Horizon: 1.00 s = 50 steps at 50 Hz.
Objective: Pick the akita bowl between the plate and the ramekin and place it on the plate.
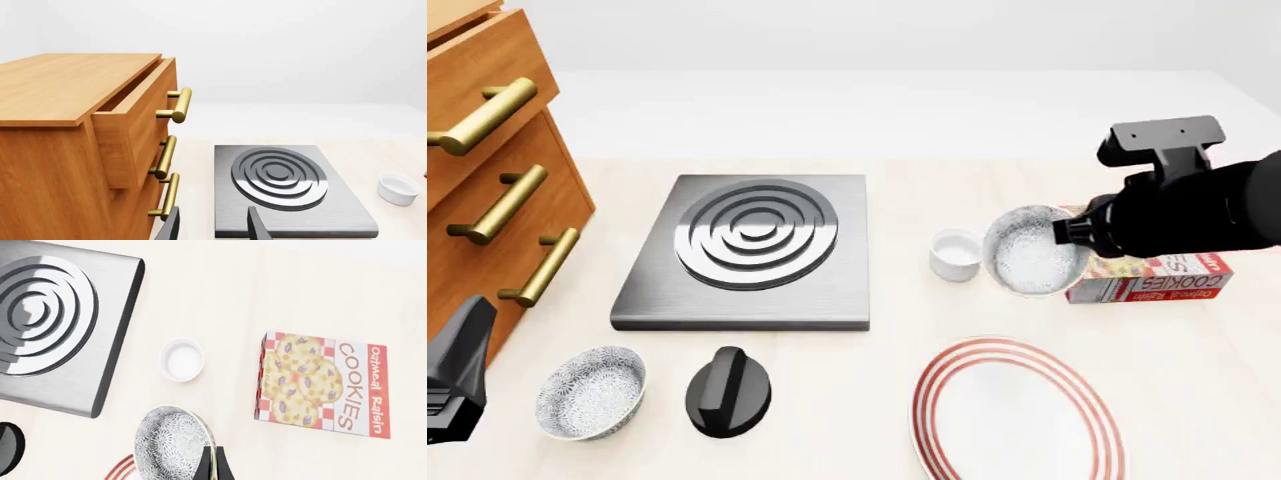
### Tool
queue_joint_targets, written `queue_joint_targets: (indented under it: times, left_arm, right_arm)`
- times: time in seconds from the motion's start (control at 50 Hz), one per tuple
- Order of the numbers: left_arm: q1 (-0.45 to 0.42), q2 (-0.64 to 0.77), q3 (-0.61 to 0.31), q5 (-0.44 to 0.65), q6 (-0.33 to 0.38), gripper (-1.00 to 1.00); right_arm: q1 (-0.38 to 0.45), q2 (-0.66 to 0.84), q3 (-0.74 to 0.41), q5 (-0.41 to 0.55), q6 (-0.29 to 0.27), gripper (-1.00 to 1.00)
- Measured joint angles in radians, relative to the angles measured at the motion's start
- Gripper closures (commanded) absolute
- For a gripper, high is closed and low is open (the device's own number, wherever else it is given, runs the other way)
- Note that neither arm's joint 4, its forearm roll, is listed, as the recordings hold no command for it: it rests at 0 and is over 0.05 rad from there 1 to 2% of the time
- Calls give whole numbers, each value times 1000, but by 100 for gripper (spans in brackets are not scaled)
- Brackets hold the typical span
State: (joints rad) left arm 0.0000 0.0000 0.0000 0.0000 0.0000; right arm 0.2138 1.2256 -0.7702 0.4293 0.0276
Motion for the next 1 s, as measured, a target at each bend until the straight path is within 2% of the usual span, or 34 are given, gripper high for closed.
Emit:
queue_joint_targets:
  times: [0.2, 0.48, 1.0]
  left_arm:
    - [0, 0, 0, 0, 0, -100]
    - [0, 0, 0, 0, 0, -100]
    - [0, 0, 0, 0, 0, -100]
  right_arm:
    - [4, -83, 30, 42, -42, 100]
    - [56, -100, 89, 40, -58, 100]
    - [144, -11, 237, -76, -35, 100]
